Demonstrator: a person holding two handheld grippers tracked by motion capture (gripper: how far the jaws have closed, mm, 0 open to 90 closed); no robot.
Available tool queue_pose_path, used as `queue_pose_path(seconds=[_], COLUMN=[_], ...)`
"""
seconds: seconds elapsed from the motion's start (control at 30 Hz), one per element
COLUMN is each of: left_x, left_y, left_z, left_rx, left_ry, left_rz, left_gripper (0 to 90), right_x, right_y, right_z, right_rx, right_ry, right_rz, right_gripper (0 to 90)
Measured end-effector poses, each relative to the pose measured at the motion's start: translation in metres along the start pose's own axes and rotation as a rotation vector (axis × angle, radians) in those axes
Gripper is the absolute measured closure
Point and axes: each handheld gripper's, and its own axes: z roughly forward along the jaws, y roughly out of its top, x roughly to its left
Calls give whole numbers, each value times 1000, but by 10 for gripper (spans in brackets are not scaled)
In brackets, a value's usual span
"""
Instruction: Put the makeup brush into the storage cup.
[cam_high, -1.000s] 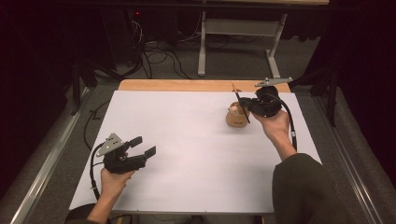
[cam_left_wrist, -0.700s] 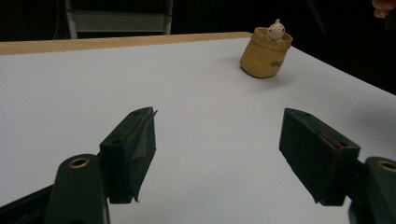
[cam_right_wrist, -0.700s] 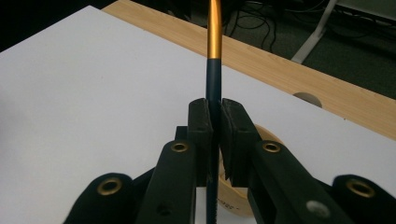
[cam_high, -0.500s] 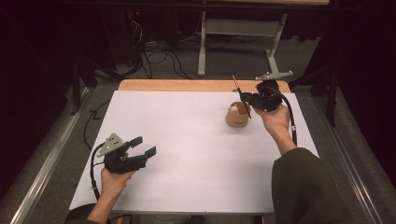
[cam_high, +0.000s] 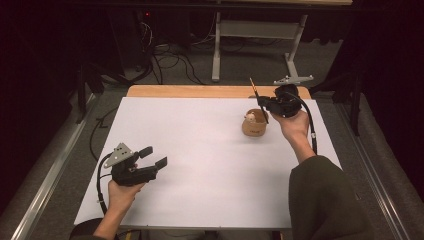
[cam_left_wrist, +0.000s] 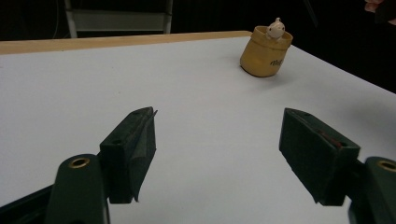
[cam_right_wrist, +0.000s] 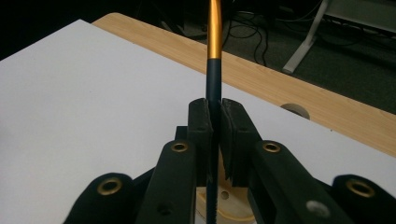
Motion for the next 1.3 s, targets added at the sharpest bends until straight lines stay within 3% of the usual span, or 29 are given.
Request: queue_pose_path(seconds=[1.3], left_x=[0], left_y=[0], left_z=[0], left_rx=[-3], left_ry=[-7], left_rz=[-8], left_gripper=[278], right_x=[-11], right_y=[-3], right_z=[33], right_rx=[-36], right_ry=[-46], right_rz=[16], right_gripper=[851])
